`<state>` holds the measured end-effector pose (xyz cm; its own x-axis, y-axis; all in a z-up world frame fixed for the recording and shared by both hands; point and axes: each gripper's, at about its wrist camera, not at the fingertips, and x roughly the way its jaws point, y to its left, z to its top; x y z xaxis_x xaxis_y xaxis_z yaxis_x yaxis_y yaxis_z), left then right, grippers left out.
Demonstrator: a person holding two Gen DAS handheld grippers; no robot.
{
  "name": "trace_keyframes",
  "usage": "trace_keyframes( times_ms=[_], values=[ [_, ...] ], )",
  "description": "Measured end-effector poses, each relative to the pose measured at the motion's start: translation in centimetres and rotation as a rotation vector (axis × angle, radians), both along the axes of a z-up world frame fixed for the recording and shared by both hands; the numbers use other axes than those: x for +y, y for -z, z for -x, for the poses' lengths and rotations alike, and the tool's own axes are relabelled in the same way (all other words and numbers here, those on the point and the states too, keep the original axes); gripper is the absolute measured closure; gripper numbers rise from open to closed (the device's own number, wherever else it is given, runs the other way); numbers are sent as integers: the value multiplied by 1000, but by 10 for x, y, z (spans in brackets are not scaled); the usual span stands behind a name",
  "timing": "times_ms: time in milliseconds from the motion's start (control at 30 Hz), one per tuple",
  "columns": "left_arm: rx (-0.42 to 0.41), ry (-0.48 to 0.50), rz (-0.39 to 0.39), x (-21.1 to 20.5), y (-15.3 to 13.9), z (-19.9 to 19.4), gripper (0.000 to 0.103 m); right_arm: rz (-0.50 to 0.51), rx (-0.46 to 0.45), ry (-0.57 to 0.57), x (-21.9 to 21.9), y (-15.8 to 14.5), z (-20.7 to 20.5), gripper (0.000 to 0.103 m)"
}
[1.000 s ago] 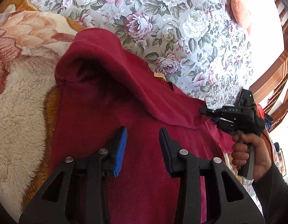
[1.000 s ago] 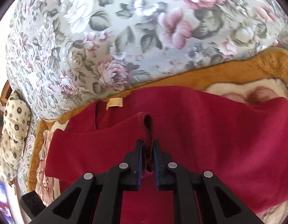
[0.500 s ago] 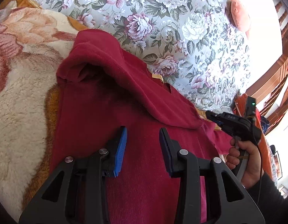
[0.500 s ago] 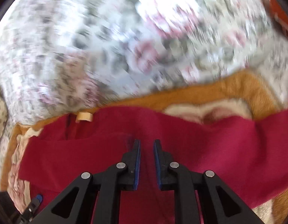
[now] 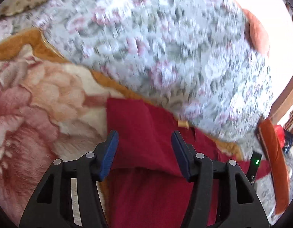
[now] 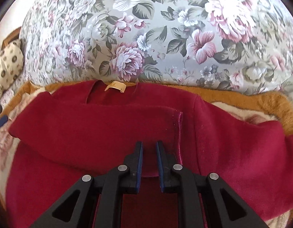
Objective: Fold small clothes
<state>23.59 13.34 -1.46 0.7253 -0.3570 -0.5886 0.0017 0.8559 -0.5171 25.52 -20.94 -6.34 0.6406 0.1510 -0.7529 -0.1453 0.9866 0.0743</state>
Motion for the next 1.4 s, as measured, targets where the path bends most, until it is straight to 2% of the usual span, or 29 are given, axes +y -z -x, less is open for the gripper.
trace_keyframes(
  times_ms=[67, 100, 167, 267, 367, 467, 533, 567, 633, 667, 700, 767, 867, 933, 967, 1033, 1067, 1167, 1200, 1233, 1333, 1400],
  values=[
    [38, 27, -78, -11, 16, 1, 47, 26, -9, 1, 2, 0, 0, 89],
    [88, 37, -151, -18, 32, 0, 49, 27, -11, 1, 4, 0, -1, 89],
    [86, 23, -197, -16, 39, 2, 51, 9, -12, 1, 1, 0, 0, 89],
    [99, -17, -143, -2, 25, -1, 51, -25, -9, 2, -2, 1, -1, 89],
    [3, -62, -131, 1, -3, 2, 51, -12, -14, 3, 0, 1, 1, 89],
    [-47, -8, -128, -16, -19, -18, 48, 14, -20, 5, 3, 1, 1, 89],
    [13, 74, -120, -32, -9, -47, 48, 21, -22, 5, 4, 2, 1, 89],
    [84, 101, -132, -39, 5, -65, 48, 20, -23, 5, 4, 2, 1, 89],
    [174, 89, -204, -42, 31, -82, 48, 9, -23, 5, 2, 2, 1, 89],
    [211, 93, -227, -41, 45, -87, 53, 5, -23, 5, 2, 2, 1, 89],
    [156, 91, -228, -39, 46, -82, 53, 4, -24, 4, 2, 2, 1, 89],
    [155, 86, -222, -38, 45, -79, 53, 5, -26, 4, 2, 3, 1, 89],
    [129, 89, -222, -40, 28, -64, 53, 3, -25, 5, 2, 2, 2, 89],
    [69, 78, -181, -41, 13, -38, 51, 17, -26, 4, 3, 2, 2, 89],
    [48, 75, -157, -40, 9, -20, 45, 16, -19, 4, 3, 1, 1, 89],
    [33, 68, -153, -46, 8, 4, 43, -21, 15, 9, -5, -6, -1, 89],
    [23, 74, -157, -46, 11, 20, 43, -50, 17, 45, -14, -15, 5, 89],
    [49, 91, -178, -53, 34, 35, 43, -88, -137, 161, -66, -62, 48, 83],
    [74, 93, -185, -55, 48, 36, 43, -66, -160, 192, -83, -71, 59, 82],
    [52, 93, -194, -57, 56, 40, 43, -35, -177, 236, -102, -78, 70, 82],
    [52, 96, -235, -64, 51, 40, 39, 98, -260, 473, -188, -101, 117, 81],
    [48, 113, -243, -68, 50, 41, 33, 123, -290, 629, -243, -112, 144, 80]
  ],
)
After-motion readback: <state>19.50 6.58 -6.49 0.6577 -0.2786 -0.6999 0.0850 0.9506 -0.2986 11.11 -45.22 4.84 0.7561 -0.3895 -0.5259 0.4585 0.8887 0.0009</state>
